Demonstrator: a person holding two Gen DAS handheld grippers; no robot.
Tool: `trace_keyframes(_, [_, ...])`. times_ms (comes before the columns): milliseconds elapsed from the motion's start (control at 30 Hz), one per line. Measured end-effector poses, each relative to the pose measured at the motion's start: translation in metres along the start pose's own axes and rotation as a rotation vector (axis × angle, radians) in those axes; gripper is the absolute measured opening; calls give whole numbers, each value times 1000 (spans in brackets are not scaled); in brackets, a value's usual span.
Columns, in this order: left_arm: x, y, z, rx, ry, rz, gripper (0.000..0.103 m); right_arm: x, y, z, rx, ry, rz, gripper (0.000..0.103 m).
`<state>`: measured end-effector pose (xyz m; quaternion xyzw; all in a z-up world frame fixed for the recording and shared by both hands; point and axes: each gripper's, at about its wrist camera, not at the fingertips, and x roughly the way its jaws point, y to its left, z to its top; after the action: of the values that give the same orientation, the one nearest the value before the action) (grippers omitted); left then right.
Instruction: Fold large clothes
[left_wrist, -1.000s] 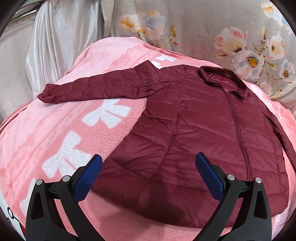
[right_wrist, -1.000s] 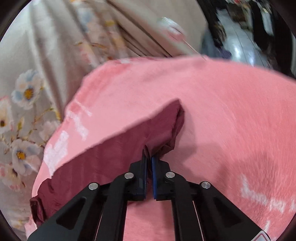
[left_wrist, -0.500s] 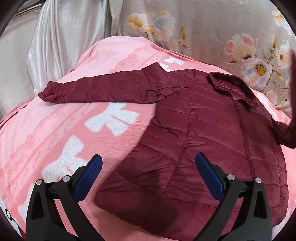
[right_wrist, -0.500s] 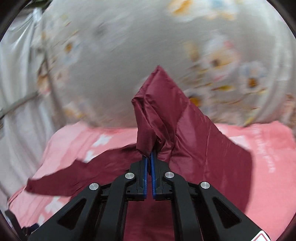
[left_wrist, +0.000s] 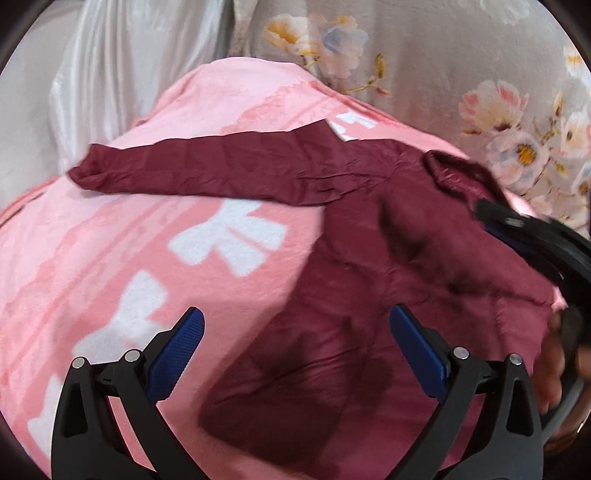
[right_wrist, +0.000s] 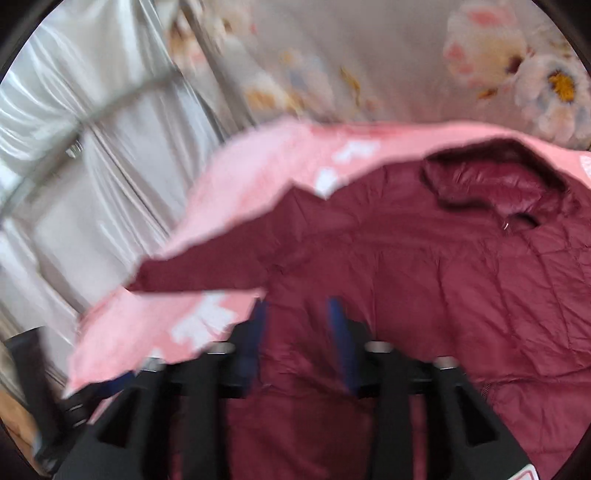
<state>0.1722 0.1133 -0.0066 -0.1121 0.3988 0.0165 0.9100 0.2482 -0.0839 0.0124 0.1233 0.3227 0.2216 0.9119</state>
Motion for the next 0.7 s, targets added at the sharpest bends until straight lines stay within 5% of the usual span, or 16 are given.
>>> trace_keyframes(133, [20,-30,26,-11,46,-154,98,-75,-47,-4,98,-152,-73,66])
trace_keyframes(267, [77,-65,37,-62,225,-293,98,-126,-140,-24,333,-191,-245,67])
trace_keyframes(400, [117,-78,37,-178,294,-316,91,-153,-227,-51,593,-201,-298,67])
trace_keyframes(467, [120,-81,43,-182,264,-318,61,-153,-256,-56,651,-189,-312,67])
trace_keyframes(533, [128,-87,51,-165,287,-335,16,-147,-280,-56,701,-187,-327,67])
trace_keyframes(633, [132,-93,67,-145,261,-301,3,-133,-311,-53,784,-191,-327,65])
trace_keyframes(700, [124,-100,81,-97,202,-270,3,-123,-328,-51,839,-176,-335,46])
